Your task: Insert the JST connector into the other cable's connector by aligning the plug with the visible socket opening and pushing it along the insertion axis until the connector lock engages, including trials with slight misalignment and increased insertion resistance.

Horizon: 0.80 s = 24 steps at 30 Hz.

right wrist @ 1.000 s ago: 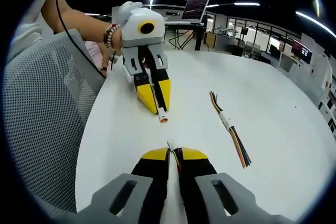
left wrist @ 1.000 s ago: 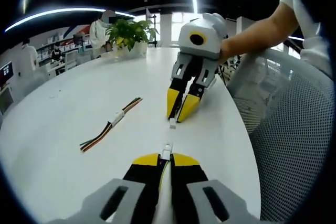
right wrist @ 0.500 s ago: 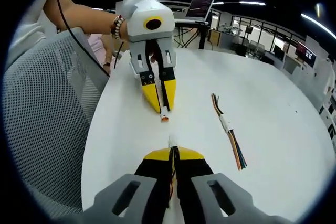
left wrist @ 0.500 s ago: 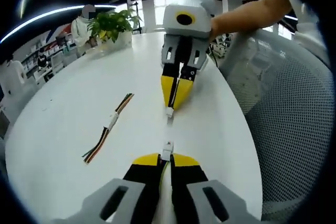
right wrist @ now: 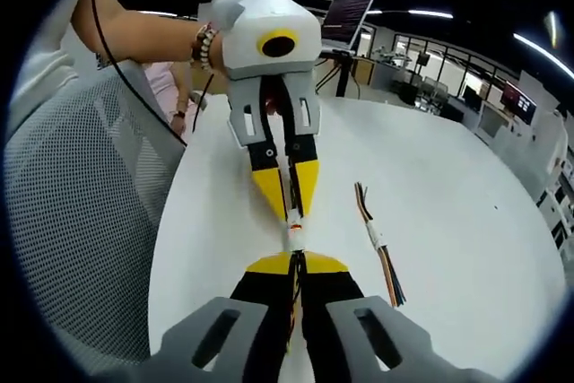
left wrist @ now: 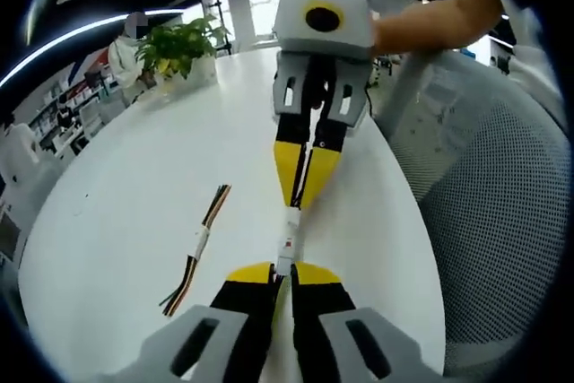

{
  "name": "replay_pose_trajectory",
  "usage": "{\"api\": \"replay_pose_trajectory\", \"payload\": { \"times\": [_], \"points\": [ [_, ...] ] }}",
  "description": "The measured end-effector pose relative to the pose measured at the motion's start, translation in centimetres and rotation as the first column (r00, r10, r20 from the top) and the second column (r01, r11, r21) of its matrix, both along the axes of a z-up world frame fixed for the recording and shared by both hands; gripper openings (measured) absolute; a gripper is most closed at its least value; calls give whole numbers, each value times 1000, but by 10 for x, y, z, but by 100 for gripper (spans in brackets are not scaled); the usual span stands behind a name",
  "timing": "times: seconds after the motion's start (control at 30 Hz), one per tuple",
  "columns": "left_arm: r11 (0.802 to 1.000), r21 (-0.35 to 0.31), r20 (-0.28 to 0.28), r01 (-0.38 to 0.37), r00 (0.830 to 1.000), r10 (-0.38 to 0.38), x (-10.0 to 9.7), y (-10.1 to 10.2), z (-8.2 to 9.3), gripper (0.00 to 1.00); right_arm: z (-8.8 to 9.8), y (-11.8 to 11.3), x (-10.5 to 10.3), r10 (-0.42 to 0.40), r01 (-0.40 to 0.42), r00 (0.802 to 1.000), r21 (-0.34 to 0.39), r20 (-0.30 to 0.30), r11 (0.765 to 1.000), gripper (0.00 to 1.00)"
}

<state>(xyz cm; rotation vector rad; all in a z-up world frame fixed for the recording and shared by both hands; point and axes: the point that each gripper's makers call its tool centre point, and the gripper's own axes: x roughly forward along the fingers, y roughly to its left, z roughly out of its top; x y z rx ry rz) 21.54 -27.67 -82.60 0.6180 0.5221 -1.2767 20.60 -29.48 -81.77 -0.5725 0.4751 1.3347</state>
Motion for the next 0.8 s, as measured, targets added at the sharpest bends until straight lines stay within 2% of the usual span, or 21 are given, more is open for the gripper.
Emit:
{"api": "replay_pose_trajectory", "payload": {
  "times": [0.17,0.4,0.8],
  "points": [
    [1000,-4,-13,5,1000,-5,-3,-2,-4,0,-3,-1,-1,3,-3,1000,-18,-4,1000,0],
    [1000,-28,-16,-7,1000,6,-2,-3,-2,0,-12,-4,-3,3,-5,1000,-51,-27,999,0],
    [998,-54,-23,-13,1000,12,-4,-4,0,0,-17,-11,0,-23,20,999,-76,-35,997,0]
  ]
}}
